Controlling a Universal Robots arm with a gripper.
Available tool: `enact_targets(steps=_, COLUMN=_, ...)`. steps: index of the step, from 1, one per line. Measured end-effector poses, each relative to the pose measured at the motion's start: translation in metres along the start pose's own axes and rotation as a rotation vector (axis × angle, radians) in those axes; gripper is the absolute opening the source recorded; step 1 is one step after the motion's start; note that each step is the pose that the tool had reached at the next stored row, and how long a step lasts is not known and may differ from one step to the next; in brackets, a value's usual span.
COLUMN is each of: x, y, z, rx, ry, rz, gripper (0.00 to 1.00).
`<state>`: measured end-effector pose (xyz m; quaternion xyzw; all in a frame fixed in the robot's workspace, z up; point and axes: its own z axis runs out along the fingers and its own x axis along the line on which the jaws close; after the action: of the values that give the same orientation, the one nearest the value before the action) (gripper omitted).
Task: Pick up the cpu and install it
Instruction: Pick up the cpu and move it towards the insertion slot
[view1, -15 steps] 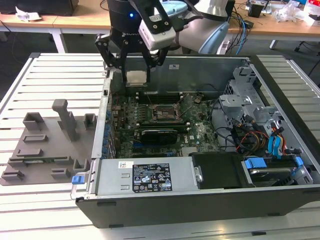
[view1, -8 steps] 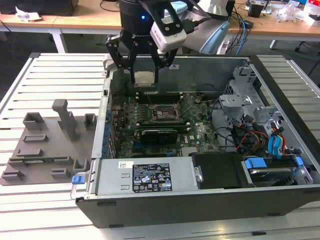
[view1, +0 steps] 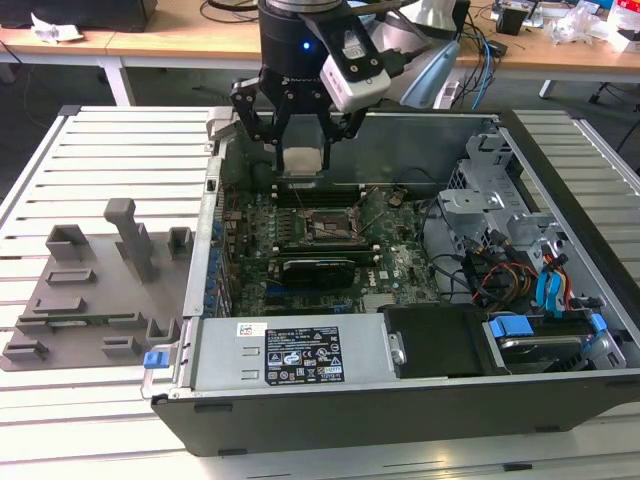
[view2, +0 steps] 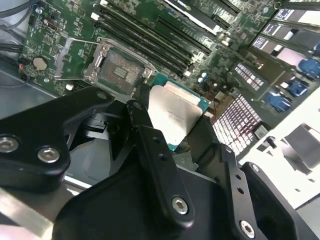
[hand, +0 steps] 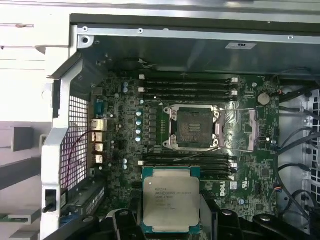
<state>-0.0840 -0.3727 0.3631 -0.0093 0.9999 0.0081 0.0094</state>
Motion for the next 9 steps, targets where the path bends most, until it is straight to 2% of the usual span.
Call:
enact_targets(steps=5, x=-0.0139, y=0.0057, z=0.0067, rx=0.0005, ry=0.0008, rz=0.000, gripper=0.55)
enact_targets(steps=7, x=-0.0173, y=0.0067, z=0.0079, rx=0.0007, ry=0.0011, rz=0.000, gripper=0.55)
enact_targets(steps=9, x=-0.0243, y=0.0084, z=0.0103, rx=0.0015, ry=0.0015, rz=0.000, gripper=0.55)
